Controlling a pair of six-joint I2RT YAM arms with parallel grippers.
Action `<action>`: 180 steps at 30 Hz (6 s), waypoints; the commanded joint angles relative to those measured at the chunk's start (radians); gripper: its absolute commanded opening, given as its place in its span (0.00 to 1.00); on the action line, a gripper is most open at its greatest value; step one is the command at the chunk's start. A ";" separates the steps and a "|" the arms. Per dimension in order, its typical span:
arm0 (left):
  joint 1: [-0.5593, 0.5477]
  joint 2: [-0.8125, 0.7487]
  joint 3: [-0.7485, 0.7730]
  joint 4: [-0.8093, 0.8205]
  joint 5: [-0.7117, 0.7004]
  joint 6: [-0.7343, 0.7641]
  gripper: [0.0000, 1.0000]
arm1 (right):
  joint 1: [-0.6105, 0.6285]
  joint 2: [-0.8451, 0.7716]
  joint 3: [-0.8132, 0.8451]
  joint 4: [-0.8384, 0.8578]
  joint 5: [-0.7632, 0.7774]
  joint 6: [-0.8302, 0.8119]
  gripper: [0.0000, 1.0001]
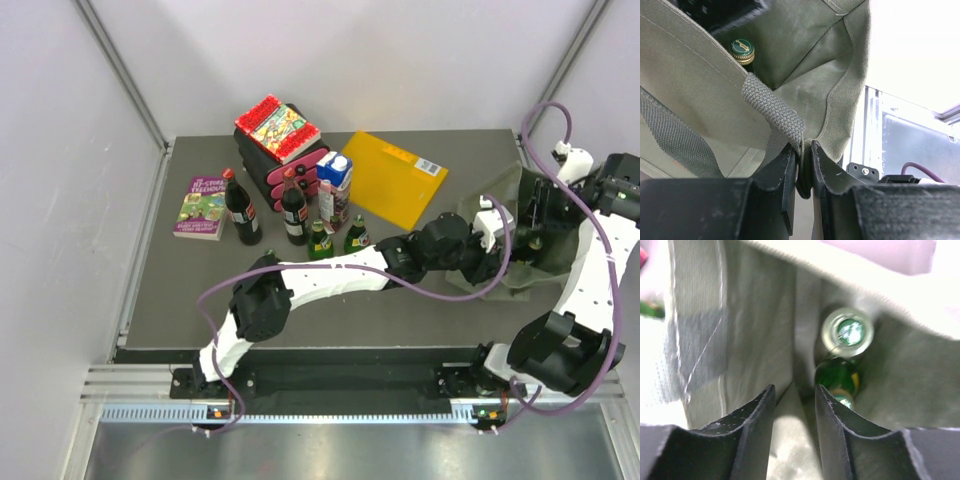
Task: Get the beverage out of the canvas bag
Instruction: Take out the drink from the canvas bag.
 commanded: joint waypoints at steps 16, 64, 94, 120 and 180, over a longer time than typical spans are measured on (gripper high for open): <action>-0.002 0.046 0.049 -0.021 -0.014 -0.015 0.20 | -0.002 0.098 0.098 -0.078 0.125 -0.135 0.48; 0.006 0.049 0.069 -0.042 -0.024 -0.015 0.21 | -0.005 0.153 -0.051 -0.078 0.199 -0.168 0.20; 0.133 -0.220 0.026 -0.050 0.000 -0.026 0.82 | -0.006 0.023 0.512 -0.345 0.114 -0.263 0.00; 0.139 -0.125 0.046 0.269 0.192 0.179 0.90 | -0.005 -0.017 0.719 -0.345 0.008 -0.247 0.00; 0.078 0.116 0.406 0.301 0.042 0.299 0.64 | 0.049 0.004 0.773 -0.114 -0.411 -0.077 0.00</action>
